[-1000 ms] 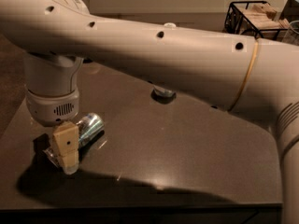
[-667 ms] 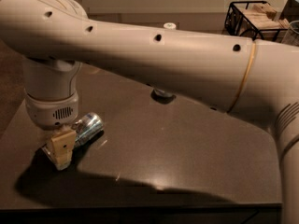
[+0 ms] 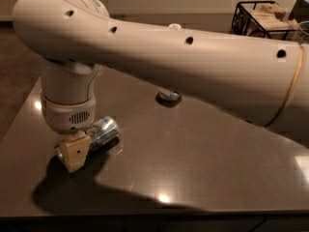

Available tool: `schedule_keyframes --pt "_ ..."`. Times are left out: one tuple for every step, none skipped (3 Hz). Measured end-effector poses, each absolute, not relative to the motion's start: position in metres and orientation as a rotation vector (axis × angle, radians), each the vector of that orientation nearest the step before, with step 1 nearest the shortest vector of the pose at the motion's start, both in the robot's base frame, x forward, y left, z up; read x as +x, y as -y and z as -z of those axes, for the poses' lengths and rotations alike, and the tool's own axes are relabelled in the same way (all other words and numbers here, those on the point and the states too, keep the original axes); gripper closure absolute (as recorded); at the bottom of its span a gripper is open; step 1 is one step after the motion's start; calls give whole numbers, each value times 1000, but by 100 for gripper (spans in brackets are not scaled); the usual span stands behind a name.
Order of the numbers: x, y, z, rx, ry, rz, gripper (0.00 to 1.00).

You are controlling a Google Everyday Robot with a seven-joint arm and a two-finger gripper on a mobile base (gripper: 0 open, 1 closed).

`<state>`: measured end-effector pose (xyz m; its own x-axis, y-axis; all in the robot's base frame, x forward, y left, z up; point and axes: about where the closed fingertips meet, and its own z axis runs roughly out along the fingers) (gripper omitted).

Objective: Place redbull can upright

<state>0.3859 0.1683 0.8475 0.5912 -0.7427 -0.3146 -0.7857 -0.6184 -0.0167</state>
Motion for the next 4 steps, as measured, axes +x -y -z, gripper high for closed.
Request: schedule_keyframes --pt "386 -163 -873 -2560 -1256 -436 100" --pt "386 -159 -898 -2411 -1195 -486 100" --pt "389 -159 -922 -2214 -1135 -517 100" --pt "393 -158 -938 -2047 -1109 -505 100"
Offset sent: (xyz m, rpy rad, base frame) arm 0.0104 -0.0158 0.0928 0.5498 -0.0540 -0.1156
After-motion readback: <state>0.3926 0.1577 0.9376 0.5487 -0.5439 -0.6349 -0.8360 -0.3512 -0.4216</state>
